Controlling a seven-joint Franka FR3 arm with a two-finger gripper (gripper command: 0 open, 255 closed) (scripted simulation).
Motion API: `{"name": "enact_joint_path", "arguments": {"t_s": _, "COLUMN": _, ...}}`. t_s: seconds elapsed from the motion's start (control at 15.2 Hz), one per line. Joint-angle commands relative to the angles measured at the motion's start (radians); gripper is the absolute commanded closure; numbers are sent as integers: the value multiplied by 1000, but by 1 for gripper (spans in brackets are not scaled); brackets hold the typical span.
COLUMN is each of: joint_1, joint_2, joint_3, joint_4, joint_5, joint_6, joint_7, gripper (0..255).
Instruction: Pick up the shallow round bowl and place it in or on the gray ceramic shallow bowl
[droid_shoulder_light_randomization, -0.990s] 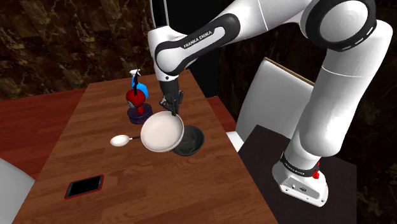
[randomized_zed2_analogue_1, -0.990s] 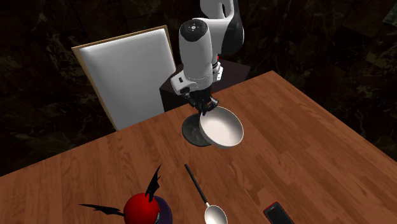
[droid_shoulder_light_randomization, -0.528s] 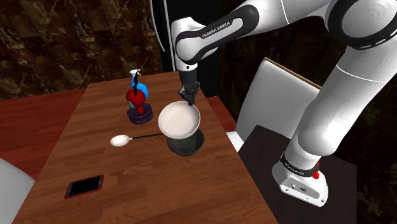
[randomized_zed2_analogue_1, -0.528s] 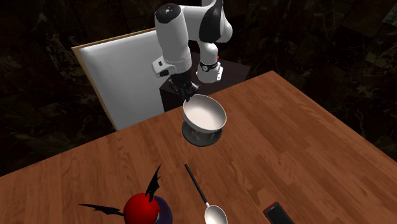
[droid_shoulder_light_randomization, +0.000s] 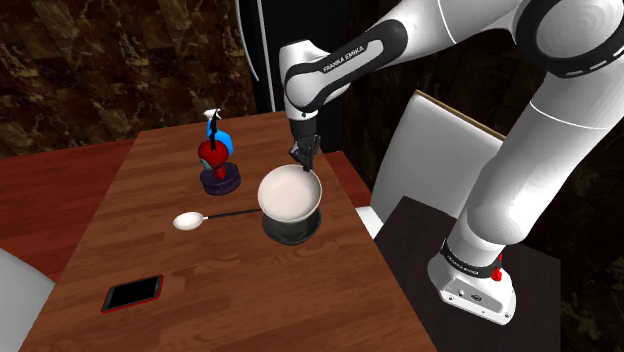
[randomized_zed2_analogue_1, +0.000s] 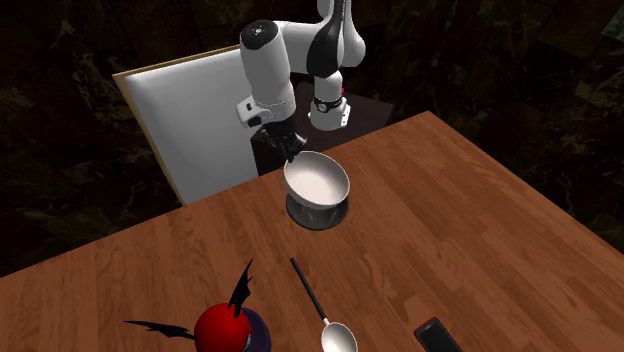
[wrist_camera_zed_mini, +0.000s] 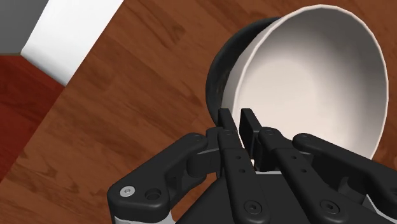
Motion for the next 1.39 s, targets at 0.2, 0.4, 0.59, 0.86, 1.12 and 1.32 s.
{"name": "enact_joint_path", "arguments": {"t_s": 0.2, "joint_1": 1, "joint_2": 34, "joint_3": 2, "joint_4": -33, "joint_5": -2, "joint_6": 68, "joint_7": 0, "gripper": 255}}
{"name": "enact_joint_path", "arguments": {"t_s": 0.4, "joint_1": 1, "joint_2": 56, "joint_3": 2, "joint_4": -52, "joint_5": -4, "joint_6": 109, "joint_7": 0, "gripper": 255}}
{"name": "enact_joint_path", "arguments": {"t_s": 0.59, "joint_1": 1, "joint_2": 79, "joint_3": 3, "joint_4": -70, "joint_5": -5, "joint_6": 149, "joint_7": 0, "gripper": 255}}
{"name": "enact_joint_path", "arguments": {"t_s": 0.86, "joint_1": 2, "joint_2": 112, "joint_3": 3, "joint_4": -90, "joint_5": -8, "joint_6": 203, "joint_7": 0, "gripper": 255}}
{"name": "enact_joint_path", "arguments": {"t_s": 1.12, "joint_1": 4, "joint_2": 121, "joint_3": 2, "joint_4": -95, "joint_5": -9, "joint_6": 216, "joint_7": 0, "gripper": 255}}
{"name": "enact_joint_path", "arguments": {"t_s": 1.32, "joint_1": 5, "joint_2": 121, "joint_3": 1, "joint_4": -95, "joint_5": -9, "joint_6": 216, "joint_7": 0, "gripper": 255}}
